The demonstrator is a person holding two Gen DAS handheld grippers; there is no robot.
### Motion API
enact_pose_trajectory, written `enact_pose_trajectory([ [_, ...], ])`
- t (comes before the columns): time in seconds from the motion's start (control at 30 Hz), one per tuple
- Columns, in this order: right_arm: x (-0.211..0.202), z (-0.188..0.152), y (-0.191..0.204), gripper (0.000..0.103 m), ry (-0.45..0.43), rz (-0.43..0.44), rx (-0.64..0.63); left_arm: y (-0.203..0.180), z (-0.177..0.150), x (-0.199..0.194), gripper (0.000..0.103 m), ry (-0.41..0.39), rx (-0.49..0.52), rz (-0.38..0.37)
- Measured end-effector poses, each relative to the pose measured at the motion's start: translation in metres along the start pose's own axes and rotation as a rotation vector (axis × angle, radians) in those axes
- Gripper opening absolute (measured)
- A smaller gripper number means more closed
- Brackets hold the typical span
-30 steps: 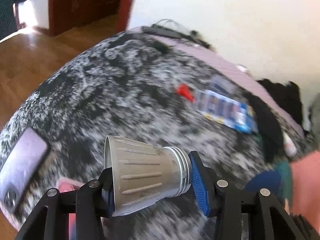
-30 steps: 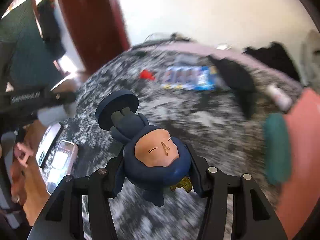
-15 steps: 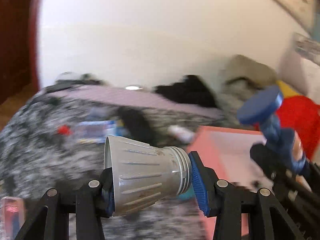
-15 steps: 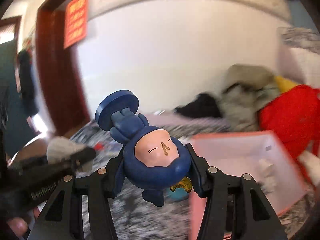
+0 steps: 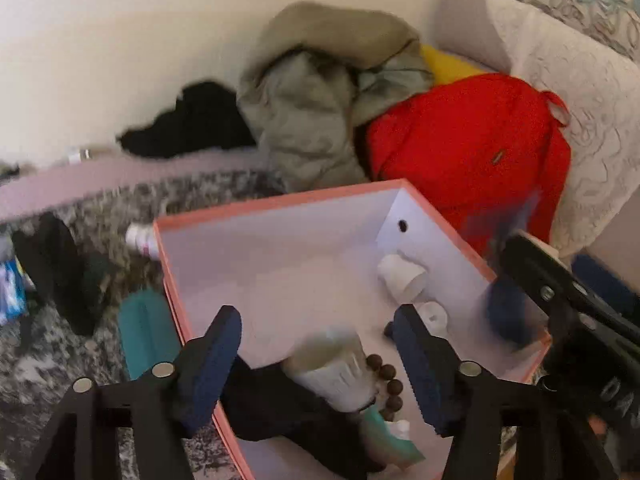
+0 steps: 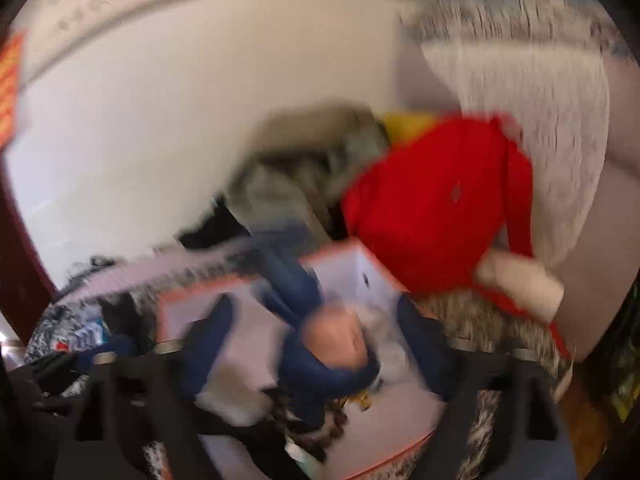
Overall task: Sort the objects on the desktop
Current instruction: 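Carry grey cup and blue figurine into the pink box and release, then grasp the battery pack with the left tool while the right tool grasps the black glove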
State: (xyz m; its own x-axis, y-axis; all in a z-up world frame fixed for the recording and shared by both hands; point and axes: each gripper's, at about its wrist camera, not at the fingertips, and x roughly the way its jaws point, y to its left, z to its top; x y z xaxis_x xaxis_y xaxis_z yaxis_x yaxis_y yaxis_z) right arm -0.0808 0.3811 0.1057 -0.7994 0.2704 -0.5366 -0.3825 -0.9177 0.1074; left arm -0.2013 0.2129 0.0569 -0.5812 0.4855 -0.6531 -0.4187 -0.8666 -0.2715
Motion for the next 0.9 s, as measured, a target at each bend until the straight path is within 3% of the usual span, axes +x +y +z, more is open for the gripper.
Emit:
enact_pose_trajectory([
  [0.07,0.009,-0.003,-0.004,0.092,0.023,-0.018,0.034,0.026,0.002,-0.009,0.080,-0.021,-0.079,-0.005],
  [0.2,-0.008,-0.002,0.013,0.095,-0.042,0.010,0.029,0.076,0.001,-0.046,0.081,-0.096,-0.146,0.082],
  [0.37,-0.028,-0.006,0.056,0.097,-0.121,0.132,-0.041,0.150,-0.015,-0.088,0.085,-0.132,-0.259,0.201],
  [0.5,-0.037,-0.023,0.111,0.097,-0.122,0.244,-0.116,0.213,-0.037,-0.120,0.085,-0.129,-0.352,0.287],
  [0.73,-0.004,-0.078,0.222,0.097,0.024,0.416,-0.250,0.314,-0.081,-0.139,0.085,-0.092,-0.479,0.443],
  [0.8,0.016,-0.088,0.245,0.097,0.099,0.454,-0.244,0.344,-0.090,-0.129,0.085,-0.056,-0.543,0.448],
  [0.9,0.057,-0.099,0.265,0.097,0.217,0.443,-0.197,0.383,-0.091,-0.108,0.085,-0.011,-0.624,0.423],
])
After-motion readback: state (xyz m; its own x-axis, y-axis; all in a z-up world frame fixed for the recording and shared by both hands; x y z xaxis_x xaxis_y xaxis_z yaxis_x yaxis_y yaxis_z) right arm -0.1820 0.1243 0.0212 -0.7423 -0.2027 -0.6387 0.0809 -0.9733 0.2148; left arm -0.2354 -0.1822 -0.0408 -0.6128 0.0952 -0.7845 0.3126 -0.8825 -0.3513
